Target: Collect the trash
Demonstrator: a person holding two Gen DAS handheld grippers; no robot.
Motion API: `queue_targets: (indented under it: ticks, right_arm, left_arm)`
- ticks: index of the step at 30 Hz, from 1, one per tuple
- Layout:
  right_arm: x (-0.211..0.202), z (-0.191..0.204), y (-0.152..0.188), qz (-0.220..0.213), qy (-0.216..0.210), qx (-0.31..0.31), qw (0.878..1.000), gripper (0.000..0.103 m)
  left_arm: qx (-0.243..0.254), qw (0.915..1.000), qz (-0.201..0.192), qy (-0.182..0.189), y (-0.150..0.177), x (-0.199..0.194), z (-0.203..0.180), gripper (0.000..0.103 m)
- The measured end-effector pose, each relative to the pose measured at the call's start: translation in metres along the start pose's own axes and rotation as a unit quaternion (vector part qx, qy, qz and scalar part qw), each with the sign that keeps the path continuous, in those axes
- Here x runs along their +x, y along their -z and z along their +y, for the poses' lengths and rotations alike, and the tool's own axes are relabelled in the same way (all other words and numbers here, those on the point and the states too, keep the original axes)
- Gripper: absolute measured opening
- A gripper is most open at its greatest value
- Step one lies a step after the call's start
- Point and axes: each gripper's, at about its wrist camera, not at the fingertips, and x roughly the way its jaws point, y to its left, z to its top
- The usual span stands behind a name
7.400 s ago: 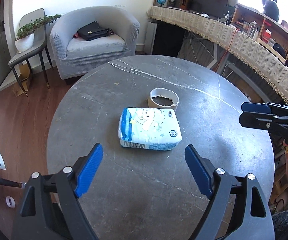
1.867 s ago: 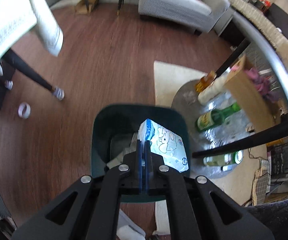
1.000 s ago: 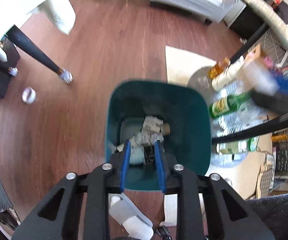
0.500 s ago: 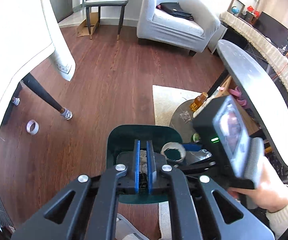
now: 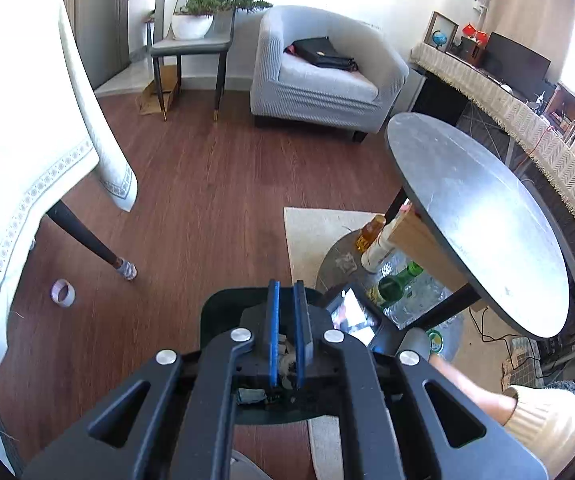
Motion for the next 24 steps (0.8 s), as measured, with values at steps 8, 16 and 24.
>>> queue_targets:
  ticks: [8,16,24]
  right_arm:
    - [-0.023,0.005,0.004,-0.027,0.004,-0.013,1.000,0.066]
    - [-0.092,0.019,0.003,-0.107,0.001,-0.025,0.994,0.062]
    - [-0.183,0.008,0.019,-0.216,0.024,-0.010,0.976,0.057]
  left_arm:
    - [-0.002,0.9997,-0.021,-0.009,-0.008,-0.016,0.000,0.014]
    - [-0.007,0.9989,-0.045,-0.012,-0.015,-0.034,0.002,0.018]
    - [0.002,0.9958,-0.088,-0.028,-0.018,-0.061,-0.009,0.039]
